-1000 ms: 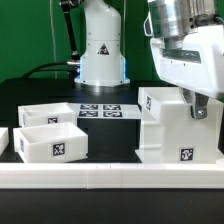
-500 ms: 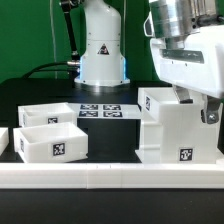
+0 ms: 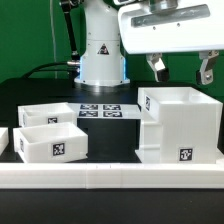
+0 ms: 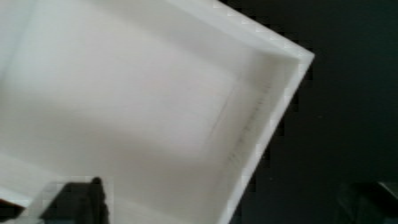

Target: Assemble drawer

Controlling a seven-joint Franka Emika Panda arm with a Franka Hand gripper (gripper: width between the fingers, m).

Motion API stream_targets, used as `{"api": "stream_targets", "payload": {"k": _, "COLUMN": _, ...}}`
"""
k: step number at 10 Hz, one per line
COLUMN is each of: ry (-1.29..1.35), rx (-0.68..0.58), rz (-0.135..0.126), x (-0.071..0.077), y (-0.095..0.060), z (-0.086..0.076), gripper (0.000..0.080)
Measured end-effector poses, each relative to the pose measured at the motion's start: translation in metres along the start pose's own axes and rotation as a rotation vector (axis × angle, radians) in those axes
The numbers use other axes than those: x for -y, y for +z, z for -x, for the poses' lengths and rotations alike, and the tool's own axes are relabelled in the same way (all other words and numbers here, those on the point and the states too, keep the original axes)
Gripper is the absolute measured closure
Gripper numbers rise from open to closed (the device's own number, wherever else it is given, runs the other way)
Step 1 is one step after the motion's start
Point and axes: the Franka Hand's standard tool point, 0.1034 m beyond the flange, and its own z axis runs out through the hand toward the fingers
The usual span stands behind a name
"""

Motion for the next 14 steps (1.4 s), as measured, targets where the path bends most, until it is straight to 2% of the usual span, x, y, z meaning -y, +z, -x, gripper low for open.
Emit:
{"api": "stream_targets", "payload": {"k": 2, "ry": -0.008, "rx": 0.001, "rz": 0.002, "x": 0.0, "y": 0.001, "z": 0.001, "gripper": 0.0151}}
{"api": "stream_targets", "payload": {"k": 3, "ry": -0.061, "rx": 0.002, "rz": 0.012, "x": -0.003, "y": 0.001, "z": 0.0, "gripper": 0.0151}}
{"api": "stream_targets", "payload": {"k": 4, "ry": -0.269, "rx": 0.014, "rz": 0.056, "x": -0.018, "y": -0.002, "z": -0.006, "gripper": 0.0151}}
{"api": "stream_targets", "payload": {"k": 7, "ry": -0.527, "rx": 0.012, "rz": 0.067, "x": -0.041, "y": -0.011, "z": -0.033, "gripper": 0.0151}}
{"api": "stream_targets", "payload": {"k": 8, "ry": -0.542, "rx": 0.009, "rz": 0.066, "x": -0.043, "y": -0.012, "z": -0.038, "gripper": 0.0151}}
{"api": "stream_targets", "payload": {"k": 12, "ry": -0.576, "rx": 0.01, "rz": 0.07, "x": -0.044, "y": -0.012, "z": -0.037, "gripper": 0.0151}}
{"api": "stream_targets", "payload": {"k": 13, "ry": -0.756, "rx": 0.0, "rz": 0.096, "x": -0.057, "y": -0.015, "z": -0.048, "gripper": 0.0151}}
{"api": "stream_targets", "payload": {"k": 14, "ry": -0.836, "rx": -0.011, "rz": 0.102, "x": -0.068, "y": -0.015, "z": -0.057, "gripper": 0.0151}}
